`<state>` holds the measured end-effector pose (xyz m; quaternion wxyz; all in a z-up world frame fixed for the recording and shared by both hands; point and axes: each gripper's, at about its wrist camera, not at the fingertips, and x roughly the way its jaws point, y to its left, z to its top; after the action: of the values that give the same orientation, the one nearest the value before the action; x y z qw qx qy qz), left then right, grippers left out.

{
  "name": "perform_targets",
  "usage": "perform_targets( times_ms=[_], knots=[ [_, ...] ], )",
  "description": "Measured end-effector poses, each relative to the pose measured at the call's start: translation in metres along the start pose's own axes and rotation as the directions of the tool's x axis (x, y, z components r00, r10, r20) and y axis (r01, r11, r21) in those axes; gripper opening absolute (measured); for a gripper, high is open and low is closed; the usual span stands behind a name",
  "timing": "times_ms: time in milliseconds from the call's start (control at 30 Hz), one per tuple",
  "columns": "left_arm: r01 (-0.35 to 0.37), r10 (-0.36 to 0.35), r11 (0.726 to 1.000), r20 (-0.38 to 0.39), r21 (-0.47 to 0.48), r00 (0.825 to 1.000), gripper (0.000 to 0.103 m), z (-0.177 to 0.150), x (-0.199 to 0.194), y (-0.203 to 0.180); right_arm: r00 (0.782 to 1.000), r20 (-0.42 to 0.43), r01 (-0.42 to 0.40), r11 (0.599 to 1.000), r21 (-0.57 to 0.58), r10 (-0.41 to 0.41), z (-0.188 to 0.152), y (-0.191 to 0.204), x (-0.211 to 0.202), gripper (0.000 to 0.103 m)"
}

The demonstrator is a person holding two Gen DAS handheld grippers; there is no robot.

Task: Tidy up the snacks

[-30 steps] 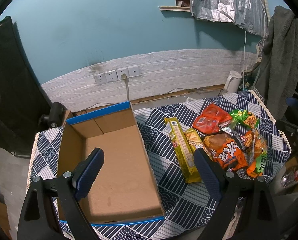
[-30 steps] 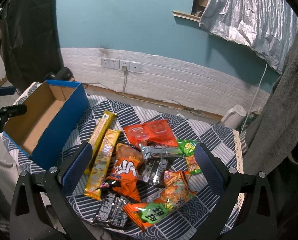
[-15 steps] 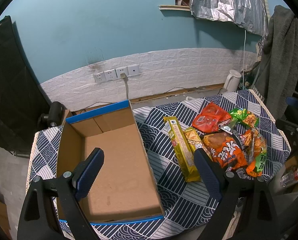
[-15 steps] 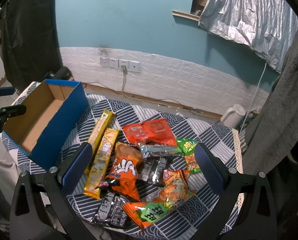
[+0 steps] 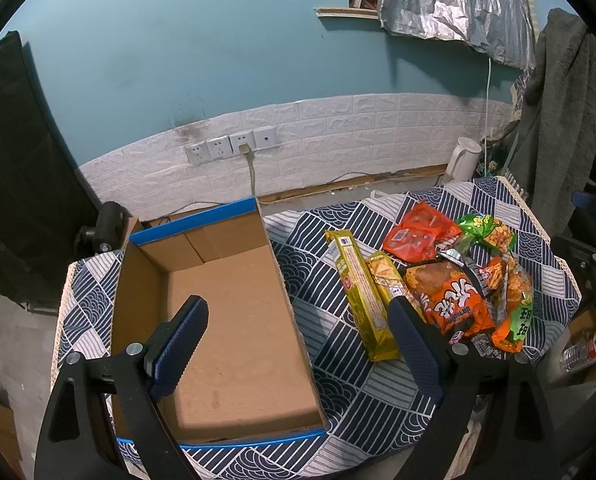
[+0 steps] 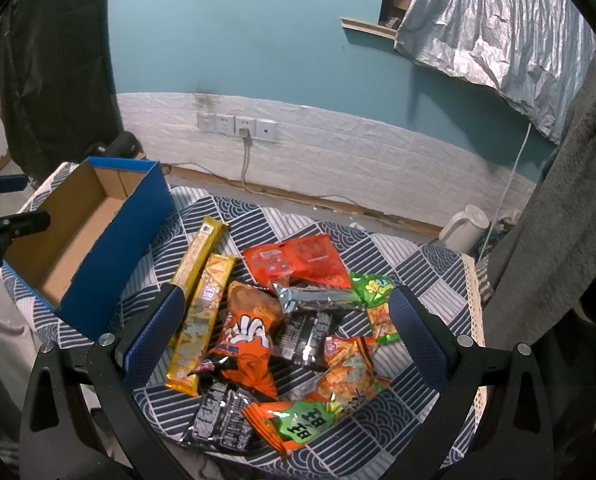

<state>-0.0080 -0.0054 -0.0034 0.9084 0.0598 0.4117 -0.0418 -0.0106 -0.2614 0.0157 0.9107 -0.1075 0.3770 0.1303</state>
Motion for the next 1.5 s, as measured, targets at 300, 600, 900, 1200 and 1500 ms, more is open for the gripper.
perform_targets(
  times_ms=[300, 600, 900, 1200, 1500],
  knots=[
    [0.006, -0.006, 1.000, -0.013, 0.007, 1.000, 0.093, 0.000, 0.002, 0.000, 1.000, -0.004, 0.005, 1.000, 0.001, -0.005, 0.000, 0.001, 0.000, 0.100],
    [0.009, -0.009, 1.000, -0.020, 0.011, 1.000, 0.093, 0.002, 0.005, -0.001, 1.000, -0.008, 0.007, 1.000, 0.003, -0.007, -0.001, 0.001, 0.001, 0.100],
    [0.012, -0.011, 1.000, -0.039, 0.021, 0.999, 0.093, 0.002, 0.013, -0.005, 0.999, -0.031, 0.033, 0.999, 0.014, -0.032, -0.007, -0.004, 0.005, 0.100],
    [0.033, -0.031, 0.999, -0.097, 0.022, 0.995, 0.093, -0.003, 0.040, -0.019, 0.989, -0.122, 0.093, 0.993, 0.074, -0.083, -0.028, -0.026, 0.025, 0.100],
    [0.018, -0.011, 0.999, -0.148, 0.049, 0.989, 0.093, -0.012, 0.071, -0.042, 0.957, -0.270, 0.154, 0.972, 0.176, -0.103, -0.070, -0.049, 0.058, 0.100]
  ],
)
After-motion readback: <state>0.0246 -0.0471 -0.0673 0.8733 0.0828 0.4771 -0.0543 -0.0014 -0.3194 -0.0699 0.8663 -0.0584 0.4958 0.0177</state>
